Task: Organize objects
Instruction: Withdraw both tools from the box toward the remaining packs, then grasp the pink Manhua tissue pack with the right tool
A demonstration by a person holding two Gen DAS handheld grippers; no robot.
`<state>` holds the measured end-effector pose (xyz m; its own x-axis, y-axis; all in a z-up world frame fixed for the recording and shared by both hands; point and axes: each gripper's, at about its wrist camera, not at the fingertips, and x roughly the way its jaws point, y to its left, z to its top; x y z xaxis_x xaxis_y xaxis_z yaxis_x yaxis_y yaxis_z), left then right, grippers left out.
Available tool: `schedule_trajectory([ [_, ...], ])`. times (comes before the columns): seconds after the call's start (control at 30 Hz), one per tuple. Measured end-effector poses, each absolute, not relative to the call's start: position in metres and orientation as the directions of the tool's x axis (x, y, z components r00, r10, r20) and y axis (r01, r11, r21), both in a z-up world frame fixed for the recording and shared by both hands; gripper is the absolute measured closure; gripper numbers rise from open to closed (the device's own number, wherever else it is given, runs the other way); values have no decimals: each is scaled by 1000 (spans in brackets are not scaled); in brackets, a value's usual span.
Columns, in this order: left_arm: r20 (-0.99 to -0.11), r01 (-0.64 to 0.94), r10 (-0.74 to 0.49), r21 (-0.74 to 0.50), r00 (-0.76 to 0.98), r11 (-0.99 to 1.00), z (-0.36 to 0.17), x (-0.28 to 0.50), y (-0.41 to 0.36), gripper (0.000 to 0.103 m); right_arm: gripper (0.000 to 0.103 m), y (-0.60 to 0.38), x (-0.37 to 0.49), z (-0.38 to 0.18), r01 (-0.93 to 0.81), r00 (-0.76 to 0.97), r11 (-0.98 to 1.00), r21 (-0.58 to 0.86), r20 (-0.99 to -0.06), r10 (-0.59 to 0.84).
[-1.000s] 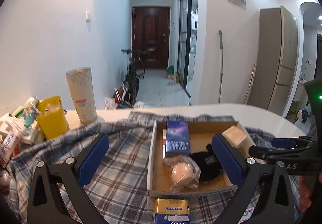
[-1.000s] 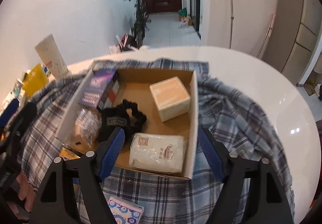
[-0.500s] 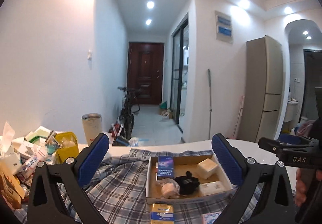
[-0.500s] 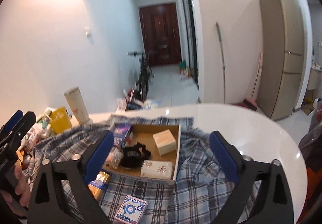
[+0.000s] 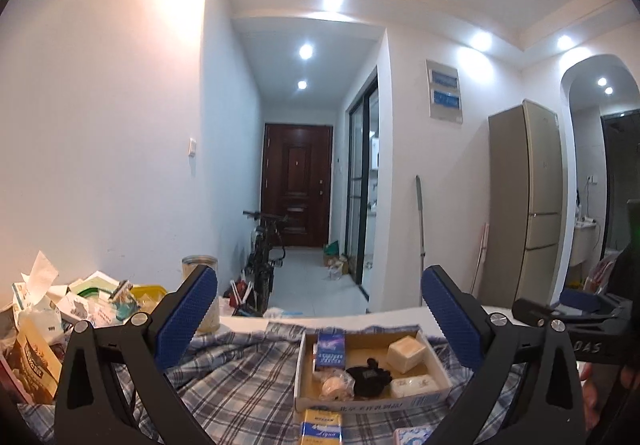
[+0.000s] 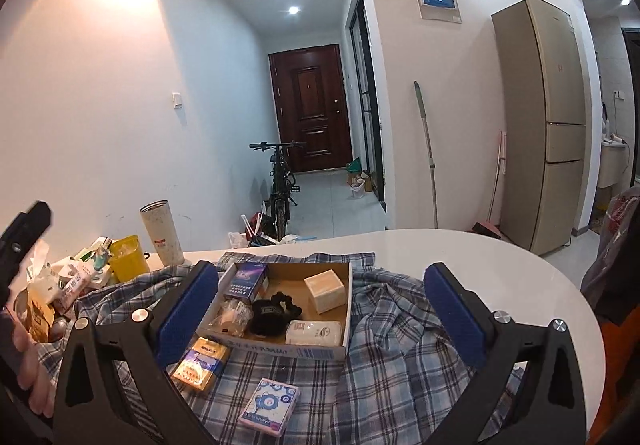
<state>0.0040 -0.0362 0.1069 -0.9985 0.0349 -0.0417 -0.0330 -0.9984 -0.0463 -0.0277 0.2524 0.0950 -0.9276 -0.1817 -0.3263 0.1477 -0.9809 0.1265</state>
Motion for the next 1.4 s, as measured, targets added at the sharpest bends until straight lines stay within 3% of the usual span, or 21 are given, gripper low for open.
schedule_trajectory([
  [0.17,-99,-51,55,-47,-994,-998,90,-3,-39,0,0,244,-31,79,160,-907,-979,130,-372,-198],
  [0.4,-126,18,-16,-10,-992,-1000,63,-4,-53,0,0,231,-40,58,172,-874,-976,133,-436,-213],
  [0.7,-299,-12,59,-156,-953,-988,35,-32,-73,0,0,213,-50,35,182,-833,-976,119,-509,-217],
  [1.0,-342,29,20,-139,-939,-990,23,-37,-77,0,0,185,-84,-14,184,-700,-972,146,-675,-234],
  [1.13,-367,53,0,-135,-930,-989,18,-43,-80,0,1,171,-88,-36,182,-676,-980,82,-713,-185],
  [1.4,-389,37,14,-121,-921,-992,13,-46,-74,0,34,168,-98,-71,197,-555,-975,103,-808,-197],
])
